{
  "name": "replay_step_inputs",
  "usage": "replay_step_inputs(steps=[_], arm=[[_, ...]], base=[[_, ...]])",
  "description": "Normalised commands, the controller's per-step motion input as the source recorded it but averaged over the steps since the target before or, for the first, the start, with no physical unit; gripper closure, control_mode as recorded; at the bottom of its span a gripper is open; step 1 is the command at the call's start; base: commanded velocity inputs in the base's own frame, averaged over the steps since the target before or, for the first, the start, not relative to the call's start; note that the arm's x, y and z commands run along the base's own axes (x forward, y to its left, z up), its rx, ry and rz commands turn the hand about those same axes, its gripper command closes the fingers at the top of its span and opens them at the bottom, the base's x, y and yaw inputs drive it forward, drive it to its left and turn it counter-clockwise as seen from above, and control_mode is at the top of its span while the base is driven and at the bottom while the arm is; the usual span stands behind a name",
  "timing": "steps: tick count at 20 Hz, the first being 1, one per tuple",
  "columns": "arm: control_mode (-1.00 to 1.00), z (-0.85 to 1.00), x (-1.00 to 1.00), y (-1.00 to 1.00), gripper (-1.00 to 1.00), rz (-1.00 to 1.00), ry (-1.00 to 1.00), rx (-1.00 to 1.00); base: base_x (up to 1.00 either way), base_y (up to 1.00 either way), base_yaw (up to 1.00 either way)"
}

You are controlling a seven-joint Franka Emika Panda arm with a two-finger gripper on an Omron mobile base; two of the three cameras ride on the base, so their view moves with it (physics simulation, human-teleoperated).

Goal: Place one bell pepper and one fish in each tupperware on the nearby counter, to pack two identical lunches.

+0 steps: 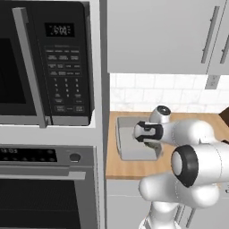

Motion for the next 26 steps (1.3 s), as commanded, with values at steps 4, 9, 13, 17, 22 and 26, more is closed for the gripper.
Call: replay_step_inputs(steps=[4, 9, 13, 17, 22, 26], arm=[[-1.00, -0.38, 0.26, 0.51, 1.00, 0.00, -0.06, 0.00], [-1.00, -0.33, 0.31, 0.43, 1.00, 0.00, -0.09, 0.00], [-1.00, -0.03, 0.07, 0.01, -1.00, 0.00, 0.00, 0.00], [-1.00, 0.05, 0.11, 0.00, -1.00, 0.00, 0.00, 0.00], [-1.00, 0.44, -0.04, 0.00, -1.00, 0.00, -0.03, 0.00], [-1.00, 0.63, -0.21, -0.03, -1.00, -0.01, -0.08, 0.00]], base=[[0.00, 0.00, 0.00], [0.00, 0.00, 0.00], [0.00, 0.00, 0.00], [0.00, 0.00, 0.00], [0.00, 0.00, 0.00], [0.00, 0.00, 0.00]])
